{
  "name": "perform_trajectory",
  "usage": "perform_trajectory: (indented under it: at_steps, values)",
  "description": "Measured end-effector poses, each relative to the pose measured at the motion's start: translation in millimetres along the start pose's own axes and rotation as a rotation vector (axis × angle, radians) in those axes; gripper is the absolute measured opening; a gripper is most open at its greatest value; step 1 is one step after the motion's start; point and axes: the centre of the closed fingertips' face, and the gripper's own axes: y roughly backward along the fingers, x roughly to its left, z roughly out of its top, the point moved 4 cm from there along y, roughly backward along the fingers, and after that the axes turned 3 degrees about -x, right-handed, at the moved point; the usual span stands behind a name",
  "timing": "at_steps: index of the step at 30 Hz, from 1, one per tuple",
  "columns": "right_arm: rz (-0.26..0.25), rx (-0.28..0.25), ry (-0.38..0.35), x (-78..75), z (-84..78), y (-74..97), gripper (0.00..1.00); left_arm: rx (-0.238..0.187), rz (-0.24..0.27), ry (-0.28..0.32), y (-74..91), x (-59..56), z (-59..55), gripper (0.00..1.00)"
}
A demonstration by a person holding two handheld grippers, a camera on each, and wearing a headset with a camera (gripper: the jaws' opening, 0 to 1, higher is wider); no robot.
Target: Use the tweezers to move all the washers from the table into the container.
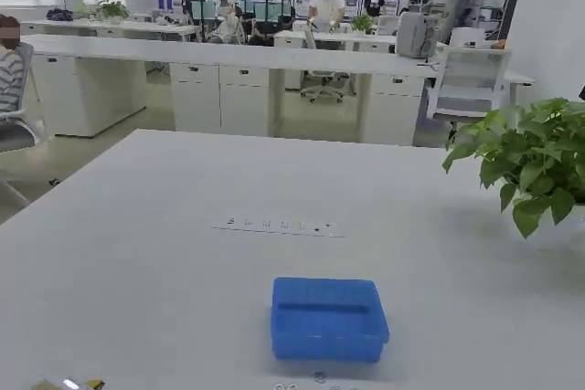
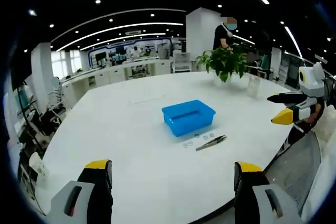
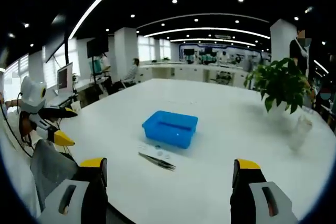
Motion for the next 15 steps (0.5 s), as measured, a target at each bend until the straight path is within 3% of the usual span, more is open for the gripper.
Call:
perform_trajectory:
  at_steps: [15]
  values:
    - [-0.002,0.005,0.013,1.4,-0.7,-0.2,0.99,0.017,-0.009,-0.011,-1.0,-0.1,-0.4,0.99]
